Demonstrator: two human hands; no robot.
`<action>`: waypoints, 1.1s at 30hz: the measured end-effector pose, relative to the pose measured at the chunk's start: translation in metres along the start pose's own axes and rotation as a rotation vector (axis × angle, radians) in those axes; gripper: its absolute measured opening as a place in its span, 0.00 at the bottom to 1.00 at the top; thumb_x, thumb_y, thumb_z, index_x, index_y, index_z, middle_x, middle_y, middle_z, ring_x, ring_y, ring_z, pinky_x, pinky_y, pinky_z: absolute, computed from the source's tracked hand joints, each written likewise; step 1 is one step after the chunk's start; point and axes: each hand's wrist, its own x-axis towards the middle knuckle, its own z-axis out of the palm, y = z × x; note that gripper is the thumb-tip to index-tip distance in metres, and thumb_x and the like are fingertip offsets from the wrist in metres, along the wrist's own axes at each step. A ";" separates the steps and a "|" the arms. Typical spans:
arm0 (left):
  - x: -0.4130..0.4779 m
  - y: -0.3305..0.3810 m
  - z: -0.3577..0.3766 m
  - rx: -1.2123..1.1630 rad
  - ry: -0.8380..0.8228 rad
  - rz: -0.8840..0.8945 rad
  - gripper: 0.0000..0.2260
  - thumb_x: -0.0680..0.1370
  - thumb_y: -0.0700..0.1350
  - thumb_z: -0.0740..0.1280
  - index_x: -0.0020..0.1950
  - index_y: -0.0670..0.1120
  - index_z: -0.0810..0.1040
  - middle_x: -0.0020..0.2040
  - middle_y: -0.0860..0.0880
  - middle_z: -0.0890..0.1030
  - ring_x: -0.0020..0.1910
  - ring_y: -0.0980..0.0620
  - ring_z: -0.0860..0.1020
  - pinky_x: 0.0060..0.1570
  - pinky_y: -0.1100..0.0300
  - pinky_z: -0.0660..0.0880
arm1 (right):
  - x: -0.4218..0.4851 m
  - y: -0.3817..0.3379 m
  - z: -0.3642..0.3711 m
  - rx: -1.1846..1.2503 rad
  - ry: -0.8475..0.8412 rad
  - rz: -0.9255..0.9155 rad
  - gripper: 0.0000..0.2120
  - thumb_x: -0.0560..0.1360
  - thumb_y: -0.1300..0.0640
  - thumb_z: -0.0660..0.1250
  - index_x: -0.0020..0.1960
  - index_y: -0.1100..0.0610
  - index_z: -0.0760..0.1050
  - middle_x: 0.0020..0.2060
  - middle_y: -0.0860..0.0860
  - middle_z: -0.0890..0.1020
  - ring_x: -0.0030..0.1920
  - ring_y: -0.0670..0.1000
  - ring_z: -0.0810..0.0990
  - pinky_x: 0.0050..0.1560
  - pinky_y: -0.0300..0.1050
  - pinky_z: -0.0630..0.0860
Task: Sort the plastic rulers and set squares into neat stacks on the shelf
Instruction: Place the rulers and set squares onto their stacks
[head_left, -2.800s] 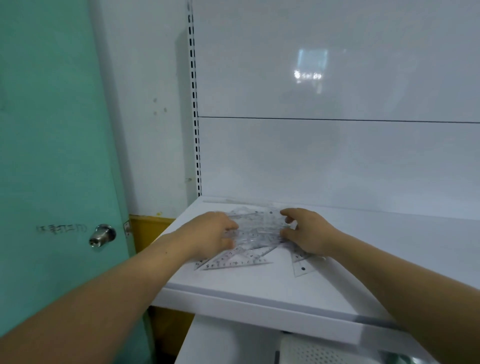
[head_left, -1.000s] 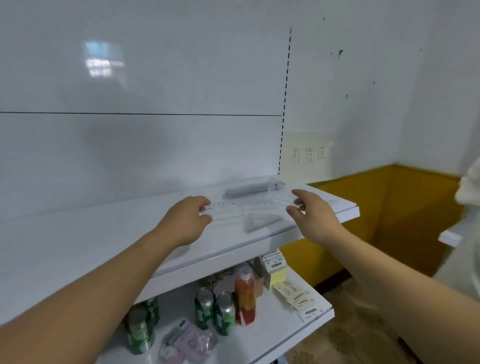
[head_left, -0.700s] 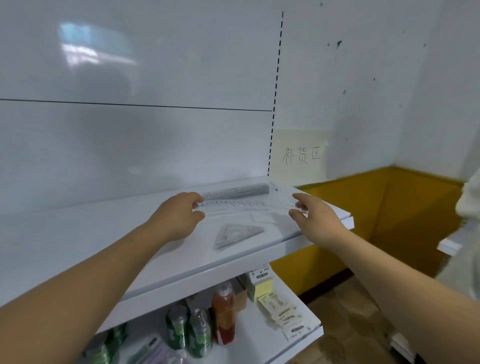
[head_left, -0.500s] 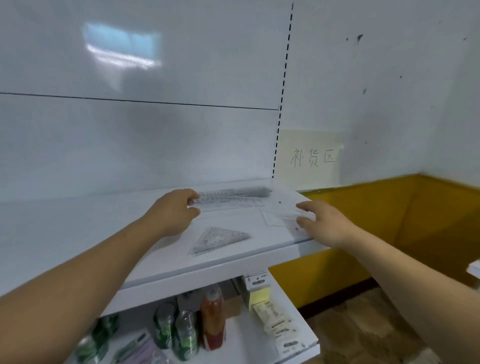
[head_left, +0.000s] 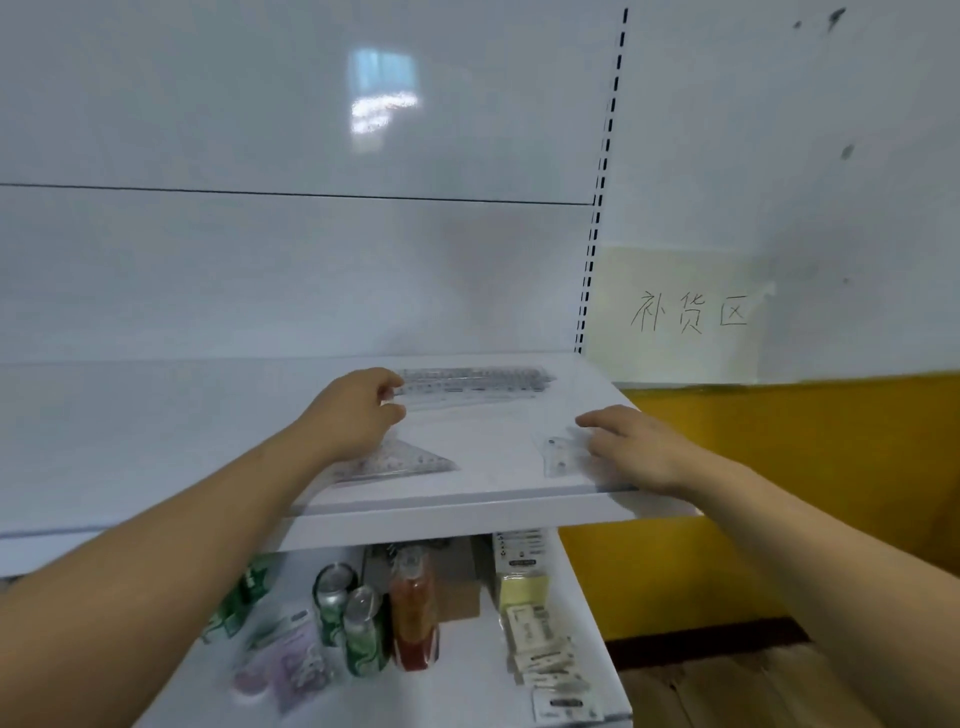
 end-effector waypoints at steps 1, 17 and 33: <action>0.002 0.002 -0.001 0.007 0.006 -0.001 0.18 0.78 0.45 0.64 0.68 0.46 0.71 0.61 0.48 0.76 0.58 0.49 0.74 0.56 0.61 0.66 | 0.005 -0.001 -0.001 0.004 -0.004 -0.009 0.22 0.81 0.50 0.53 0.73 0.51 0.63 0.74 0.48 0.63 0.73 0.49 0.60 0.70 0.45 0.56; 0.098 0.001 0.018 0.136 -0.120 0.029 0.18 0.79 0.45 0.63 0.69 0.46 0.69 0.67 0.45 0.72 0.62 0.46 0.72 0.56 0.61 0.67 | 0.071 -0.006 0.011 -0.174 -0.032 0.037 0.27 0.78 0.38 0.54 0.73 0.48 0.62 0.72 0.48 0.64 0.70 0.50 0.63 0.69 0.49 0.62; 0.091 -0.004 0.023 0.105 -0.145 0.008 0.24 0.78 0.47 0.64 0.73 0.47 0.64 0.73 0.48 0.64 0.71 0.48 0.65 0.66 0.59 0.61 | 0.076 -0.006 0.003 -0.053 -0.100 0.101 0.25 0.77 0.40 0.56 0.72 0.47 0.64 0.72 0.49 0.63 0.71 0.52 0.62 0.70 0.50 0.59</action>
